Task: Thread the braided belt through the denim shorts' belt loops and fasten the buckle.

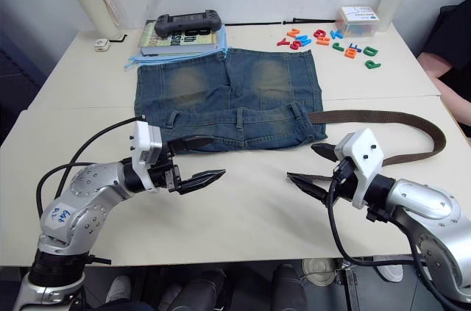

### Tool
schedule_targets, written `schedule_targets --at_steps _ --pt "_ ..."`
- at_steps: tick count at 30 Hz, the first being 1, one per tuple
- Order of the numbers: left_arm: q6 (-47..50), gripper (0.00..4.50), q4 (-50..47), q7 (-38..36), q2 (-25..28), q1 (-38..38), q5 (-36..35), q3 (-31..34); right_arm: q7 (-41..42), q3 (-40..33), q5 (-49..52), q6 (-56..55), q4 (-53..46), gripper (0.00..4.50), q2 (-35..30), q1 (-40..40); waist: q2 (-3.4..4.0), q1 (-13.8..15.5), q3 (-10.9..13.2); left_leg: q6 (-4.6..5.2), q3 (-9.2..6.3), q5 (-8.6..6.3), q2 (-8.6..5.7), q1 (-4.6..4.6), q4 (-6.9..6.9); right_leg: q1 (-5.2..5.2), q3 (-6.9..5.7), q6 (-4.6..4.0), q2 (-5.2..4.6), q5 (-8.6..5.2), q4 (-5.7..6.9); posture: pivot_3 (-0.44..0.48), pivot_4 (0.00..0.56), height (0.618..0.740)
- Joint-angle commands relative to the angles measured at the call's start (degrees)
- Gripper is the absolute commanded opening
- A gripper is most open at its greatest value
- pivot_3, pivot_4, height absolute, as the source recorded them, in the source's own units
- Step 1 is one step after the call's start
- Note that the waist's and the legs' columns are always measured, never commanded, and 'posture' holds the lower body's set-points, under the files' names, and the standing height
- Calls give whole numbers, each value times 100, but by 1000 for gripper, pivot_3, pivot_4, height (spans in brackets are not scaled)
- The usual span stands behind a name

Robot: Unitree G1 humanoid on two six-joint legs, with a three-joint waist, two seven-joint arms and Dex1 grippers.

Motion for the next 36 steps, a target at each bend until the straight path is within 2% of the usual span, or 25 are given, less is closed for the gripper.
schedule_targets --at_steps 1,19,25,29,36 --pt "-73 4500 -47 -22 25 -22 -16 45 36 -111 26 -124 -206 4475 -31 -28 0 0 0 0 0 0 0 0 0 0 0 0 0 0 0 0 150 740" --pt "-194 4500 81 -175 12 -34 48 -29 -40 -141 39 -112 -274 4475 16 35 0 0 0 0 0 0 0 0 0 0 0 0 0 0 0 0 150 740" --pt "-435 4500 334 -279 -63 -115 427 -438 -214 -244 129 -22 -392 4475 76 76 0 1 0 0 0 0 0 0 1 0 0 0 0 0 0 0 150 740" --pt "-997 4500 1300 -97 -596 -472 1413 -1403 -538 -621 479 156 -716 4475 231 249 2 45 -1 0 2 0 -3 1 5 6 -1 3 -2 2 -1 0 150 740" --pt "-1880 4500 3039 -72 -1901 -1351 2266 -2309 -1177 -1586 1582 400 -1459 4475 370 880 -6 160 2 10 7 -5 -5 -5 16 8 0 10 -2 7 -10 0 150 740"
